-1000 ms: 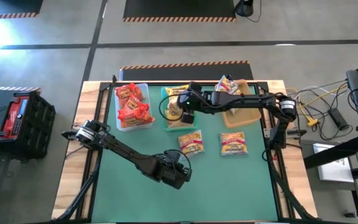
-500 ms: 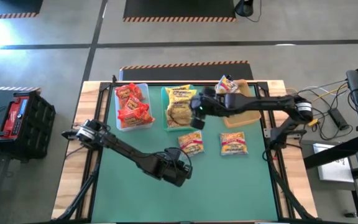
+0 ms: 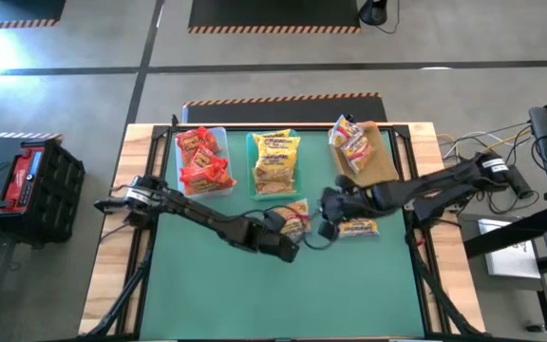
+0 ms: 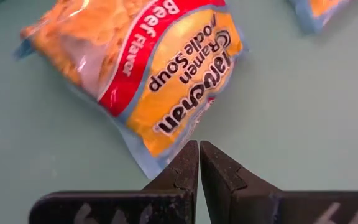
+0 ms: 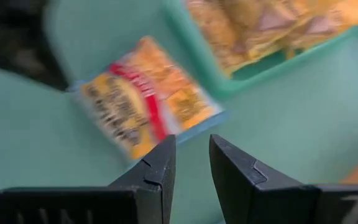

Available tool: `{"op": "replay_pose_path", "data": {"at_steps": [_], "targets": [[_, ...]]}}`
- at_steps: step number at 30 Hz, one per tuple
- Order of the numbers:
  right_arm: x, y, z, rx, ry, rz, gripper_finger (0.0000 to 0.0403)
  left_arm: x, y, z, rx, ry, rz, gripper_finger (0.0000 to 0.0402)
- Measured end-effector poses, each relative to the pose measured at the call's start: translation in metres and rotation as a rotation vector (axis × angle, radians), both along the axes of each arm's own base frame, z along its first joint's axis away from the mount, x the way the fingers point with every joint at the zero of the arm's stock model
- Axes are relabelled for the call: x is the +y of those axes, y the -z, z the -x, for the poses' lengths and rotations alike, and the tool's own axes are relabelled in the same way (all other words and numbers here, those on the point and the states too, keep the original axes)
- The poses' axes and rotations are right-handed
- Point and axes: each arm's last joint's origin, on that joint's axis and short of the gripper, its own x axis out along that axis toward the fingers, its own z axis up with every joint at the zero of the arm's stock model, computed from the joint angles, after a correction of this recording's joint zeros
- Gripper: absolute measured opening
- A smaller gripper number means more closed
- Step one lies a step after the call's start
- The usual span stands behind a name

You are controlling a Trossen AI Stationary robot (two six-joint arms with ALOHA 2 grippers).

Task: Sort Maruchan noodles
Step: Put the blue noodle pack into the orange bin

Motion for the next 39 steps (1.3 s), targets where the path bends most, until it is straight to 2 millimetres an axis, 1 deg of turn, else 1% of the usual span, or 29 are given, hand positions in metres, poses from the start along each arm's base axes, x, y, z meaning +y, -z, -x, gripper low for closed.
{"op": "replay_pose_path", "data": {"at_steps": [3, 7, 12, 16, 20, 23, 27, 30, 32, 35, 39], "targets": [[0.015, 0.008, 0.010, -0.043, -0.018, -0.040, 0.0087, 0.013, 0.005, -0.005, 0.053, 0.097, 0.003, 0.0000], [0.029, 0.019, 0.018, -0.053, -0.024, -0.062, 0.0088, 0.028, 0.012, -0.009, 0.080, 0.129, -0.015, 0.0000], [0.040, 0.031, 0.024, -0.015, -0.038, -0.072, 0.0081, 0.035, 0.008, -0.017, 0.032, 0.210, -0.117, 0.0000], [0.044, 0.038, 0.025, 0.014, -0.052, -0.063, 0.0076, 0.039, 0.011, -0.018, 0.052, 0.211, -0.163, 0.0000], [0.045, 0.041, 0.027, 0.024, -0.059, -0.060, 0.0072, 0.040, 0.014, -0.018, 0.043, 0.158, -0.130, 0.0000], [0.045, 0.041, 0.027, 0.025, -0.060, -0.060, 0.0073, 0.035, 0.014, -0.019, 0.019, 0.112, -0.087, 0.0000], [0.045, 0.042, 0.027, 0.031, -0.073, -0.049, 0.0071, 0.025, 0.017, -0.025, -0.058, 0.057, 0.000, 0.0000], [0.045, 0.042, 0.028, 0.037, -0.089, -0.037, 0.0069, 0.018, 0.021, -0.034, -0.158, 0.022, 0.113, 0.0000], [0.045, 0.042, 0.028, 0.038, -0.095, -0.033, 0.0068, 0.014, 0.025, -0.039, -0.216, 0.009, 0.152, 0.0000], [0.045, 0.043, 0.028, 0.040, -0.098, -0.030, 0.0068, 0.012, 0.024, -0.044, -0.274, 0.017, 0.116, 0.0000], [0.045, 0.043, 0.028, 0.042, -0.099, -0.029, 0.0068, 0.015, 0.018, -0.045, -0.270, 0.045, -0.029, 0.0000]]}}
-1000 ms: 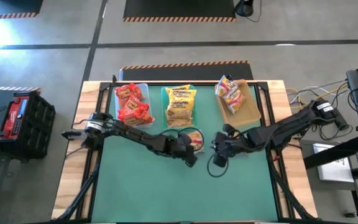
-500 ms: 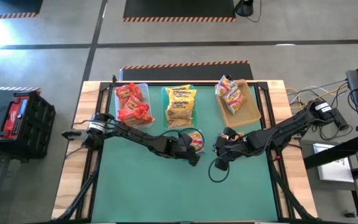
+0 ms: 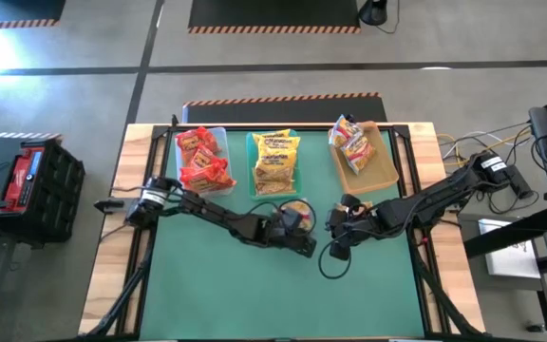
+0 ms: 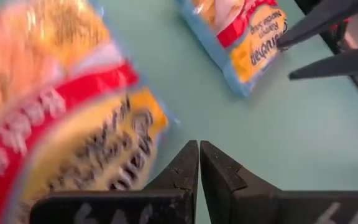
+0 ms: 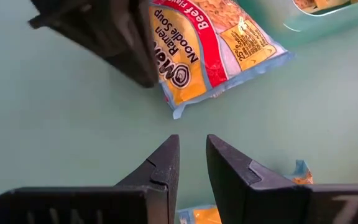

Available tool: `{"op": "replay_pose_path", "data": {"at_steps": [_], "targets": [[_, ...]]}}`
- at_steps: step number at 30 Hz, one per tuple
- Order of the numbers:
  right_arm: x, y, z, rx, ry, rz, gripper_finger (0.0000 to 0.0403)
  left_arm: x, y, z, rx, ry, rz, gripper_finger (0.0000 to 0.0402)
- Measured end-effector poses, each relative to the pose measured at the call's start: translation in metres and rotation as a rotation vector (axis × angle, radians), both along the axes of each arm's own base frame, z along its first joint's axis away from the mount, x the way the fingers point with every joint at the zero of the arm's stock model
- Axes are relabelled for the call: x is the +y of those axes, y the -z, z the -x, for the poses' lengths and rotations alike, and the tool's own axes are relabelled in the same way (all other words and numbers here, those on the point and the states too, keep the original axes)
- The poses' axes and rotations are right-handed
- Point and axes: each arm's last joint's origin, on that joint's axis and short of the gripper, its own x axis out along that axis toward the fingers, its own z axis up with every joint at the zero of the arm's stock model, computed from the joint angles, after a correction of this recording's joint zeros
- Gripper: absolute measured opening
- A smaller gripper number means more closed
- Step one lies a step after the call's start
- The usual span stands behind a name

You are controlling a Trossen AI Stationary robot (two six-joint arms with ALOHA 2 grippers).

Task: Sort Maruchan noodles
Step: Put the blue noodle pack into the orange bin

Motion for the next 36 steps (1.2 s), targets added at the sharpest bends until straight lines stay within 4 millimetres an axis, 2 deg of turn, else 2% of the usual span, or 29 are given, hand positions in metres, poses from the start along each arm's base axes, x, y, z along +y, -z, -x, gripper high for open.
{"op": "replay_pose_path", "data": {"at_steps": [3, 10, 15, 19, 24, 29, 36], "targets": [[0.000, 0.001, 0.001, 0.007, -0.007, 0.006, 0.0068, 0.001, -0.006, -0.002, 0.045, 0.056, -0.138, 0.0000], [-0.001, 0.003, 0.002, 0.013, -0.008, 0.008, 0.0068, 0.005, -0.019, 0.002, 0.314, 0.197, -0.443, 0.0000], [-0.001, 0.003, 0.002, 0.014, -0.008, 0.007, 0.0068, 0.009, -0.018, 0.015, 0.526, 0.331, -0.520, 0.0000], [0.000, 0.003, 0.002, 0.015, -0.010, 0.006, 0.0068, 0.013, -0.008, 0.020, 0.590, 0.374, -0.481, 0.0000], [0.000, 0.003, 0.002, 0.014, -0.010, 0.005, 0.0068, 0.010, 0.009, 0.014, 0.575, 0.375, -0.407, 0.0000], [0.000, 0.003, 0.002, 0.016, -0.010, 0.006, 0.0068, -0.005, 0.010, 0.009, 0.487, 0.349, -0.320, 0.0000], [0.000, 0.003, 0.002, 0.016, -0.014, 0.012, 0.0068, -0.024, -0.004, -0.012, 0.304, 0.279, 0.041, 0.0000]]}}
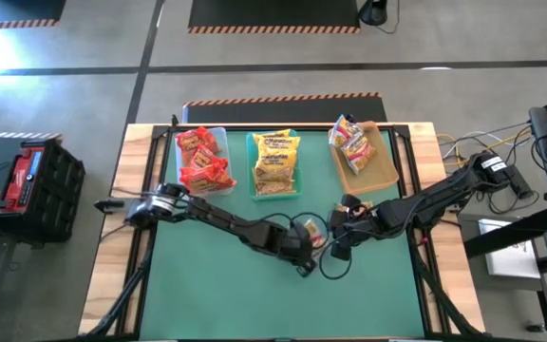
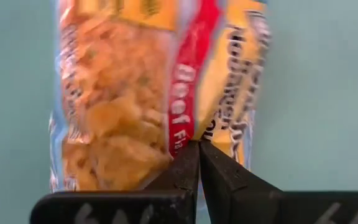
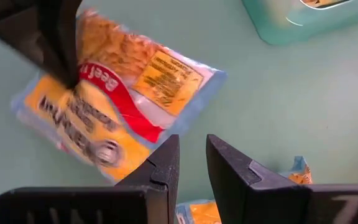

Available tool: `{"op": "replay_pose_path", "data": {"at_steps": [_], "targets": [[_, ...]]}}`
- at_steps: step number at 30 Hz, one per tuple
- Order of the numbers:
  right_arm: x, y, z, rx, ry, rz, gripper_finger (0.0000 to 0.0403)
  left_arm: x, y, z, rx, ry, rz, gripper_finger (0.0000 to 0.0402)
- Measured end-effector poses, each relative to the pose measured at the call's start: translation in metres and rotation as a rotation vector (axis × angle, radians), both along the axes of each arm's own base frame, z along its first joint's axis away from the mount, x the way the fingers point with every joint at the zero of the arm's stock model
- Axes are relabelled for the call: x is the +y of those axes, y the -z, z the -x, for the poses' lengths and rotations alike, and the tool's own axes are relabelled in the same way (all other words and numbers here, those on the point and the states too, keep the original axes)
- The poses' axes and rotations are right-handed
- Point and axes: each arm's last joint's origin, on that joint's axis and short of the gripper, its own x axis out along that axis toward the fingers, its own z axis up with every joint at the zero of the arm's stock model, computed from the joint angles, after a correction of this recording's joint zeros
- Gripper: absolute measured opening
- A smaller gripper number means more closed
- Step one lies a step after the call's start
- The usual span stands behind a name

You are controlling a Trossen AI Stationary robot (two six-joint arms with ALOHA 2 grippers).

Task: Sort Maruchan noodles
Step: Put the blue noodle pack into the orange bin

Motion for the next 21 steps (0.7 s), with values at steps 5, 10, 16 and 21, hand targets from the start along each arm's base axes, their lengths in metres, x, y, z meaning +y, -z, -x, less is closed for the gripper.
{"op": "replay_pose_path", "data": {"at_steps": [5, 10, 16, 21], "targets": [[0.000, 0.000, 0.000, 0.003, 0.000, 0.003, 0.0068, -0.003, -0.007, -0.019, -0.068, -0.070, 0.058, 0.0000], [0.000, 0.001, 0.000, 0.000, -0.002, 0.002, 0.0068, -0.006, -0.033, -0.033, -0.144, 0.080, -0.105, 0.0000], [0.000, 0.001, 0.001, 0.003, -0.005, 0.000, 0.0068, -0.008, -0.041, -0.028, -0.064, 0.276, -0.453, 0.0000], [0.000, 0.003, 0.004, 0.035, -0.017, 0.012, 0.0068, -0.006, -0.021, -0.020, 0.018, 0.328, -0.483, 0.0000]]}}
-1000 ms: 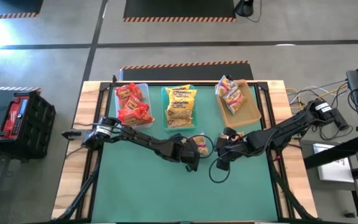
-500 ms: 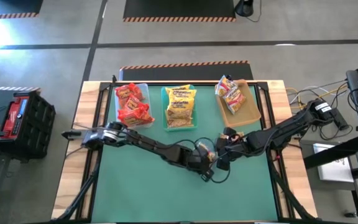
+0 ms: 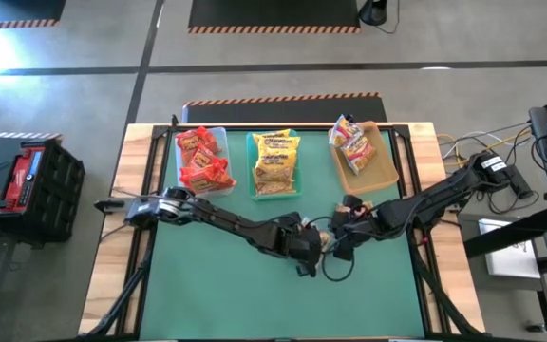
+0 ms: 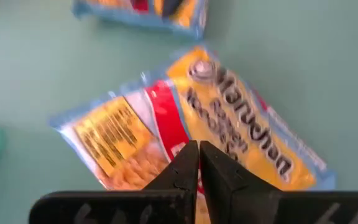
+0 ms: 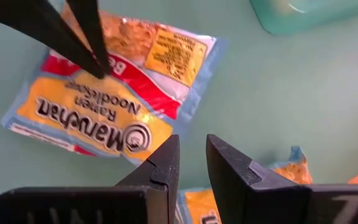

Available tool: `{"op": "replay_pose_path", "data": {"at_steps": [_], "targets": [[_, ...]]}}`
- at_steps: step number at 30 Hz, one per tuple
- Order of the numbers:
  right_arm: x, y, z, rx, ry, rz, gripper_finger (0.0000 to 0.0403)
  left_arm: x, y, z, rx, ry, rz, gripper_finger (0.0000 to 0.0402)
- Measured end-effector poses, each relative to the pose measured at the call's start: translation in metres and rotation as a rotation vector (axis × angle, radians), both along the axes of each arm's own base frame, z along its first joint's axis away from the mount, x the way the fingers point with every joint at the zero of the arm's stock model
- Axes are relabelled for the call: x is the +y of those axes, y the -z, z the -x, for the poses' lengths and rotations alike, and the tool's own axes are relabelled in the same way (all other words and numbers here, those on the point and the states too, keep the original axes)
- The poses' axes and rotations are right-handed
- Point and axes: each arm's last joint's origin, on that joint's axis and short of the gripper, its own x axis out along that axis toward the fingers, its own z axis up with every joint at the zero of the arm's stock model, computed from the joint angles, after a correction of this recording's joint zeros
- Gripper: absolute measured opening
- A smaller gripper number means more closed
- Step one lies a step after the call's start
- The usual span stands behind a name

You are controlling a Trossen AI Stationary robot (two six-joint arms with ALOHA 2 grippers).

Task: Sort Maruchan noodles
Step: Put the blue noodle pack into the orange bin

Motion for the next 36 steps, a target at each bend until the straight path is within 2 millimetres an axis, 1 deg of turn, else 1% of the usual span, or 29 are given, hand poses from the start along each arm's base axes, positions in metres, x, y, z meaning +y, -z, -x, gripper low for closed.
{"op": "replay_pose_path", "data": {"at_steps": [4, 7, 10, 13, 18, 19, 21, 22, 24, 27, 32, 34, 36], "targets": [[0.000, 0.002, 0.003, 0.034, -0.005, 0.013, 0.0068, 0.000, 0.011, 0.002, 0.030, 0.019, 0.018, 0.0000], [-0.001, 0.003, 0.005, 0.052, -0.005, 0.020, 0.0068, 0.000, 0.017, 0.004, 0.031, -0.051, 0.059, 0.0000], [-0.001, 0.003, 0.005, 0.052, -0.005, 0.020, 0.0068, 0.002, 0.022, 0.008, 0.017, -0.223, 0.150, 0.0000], [-0.001, 0.003, 0.005, 0.051, -0.004, 0.019, 0.0068, 0.003, 0.024, 0.010, -0.035, -0.433, 0.269, 0.0000], [-0.001, 0.003, 0.005, 0.051, -0.005, 0.020, 0.0068, 0.001, 0.025, 0.011, -0.182, -0.877, 0.545, 0.0000], [-0.001, 0.003, 0.005, 0.051, -0.005, 0.020, 0.0068, 0.000, 0.025, 0.011, -0.221, -0.928, 0.567, 0.0000], [-0.001, 0.003, 0.005, 0.051, -0.005, 0.020, 0.0068, -0.002, 0.025, 0.009, -0.290, -0.952, 0.565, 0.0000], [-0.001, 0.003, 0.005, 0.051, -0.005, 0.020, 0.0068, -0.002, 0.024, 0.008, -0.308, -0.935, 0.548, 0.0000], [-0.001, 0.003, 0.005, 0.050, -0.005, 0.020, 0.0068, -0.002, 0.020, 0.005, -0.295, -0.832, 0.474, 0.0000], [-0.001, 0.003, 0.005, 0.050, -0.005, 0.020, 0.0068, -0.003, 0.010, -0.001, -0.238, -0.588, 0.306, 0.0000], [0.000, 0.003, 0.005, 0.050, -0.007, 0.020, 0.0068, -0.011, -0.013, -0.010, -0.163, -0.182, 0.044, 0.0000], [0.000, 0.003, 0.005, 0.050, -0.007, 0.020, 0.0068, -0.013, -0.017, -0.011, -0.120, -0.030, -0.019, 0.0000], [0.000, 0.003, 0.005, 0.051, -0.007, 0.020, 0.0068, -0.015, -0.017, -0.010, -0.071, 0.079, -0.038, 0.0000]]}}
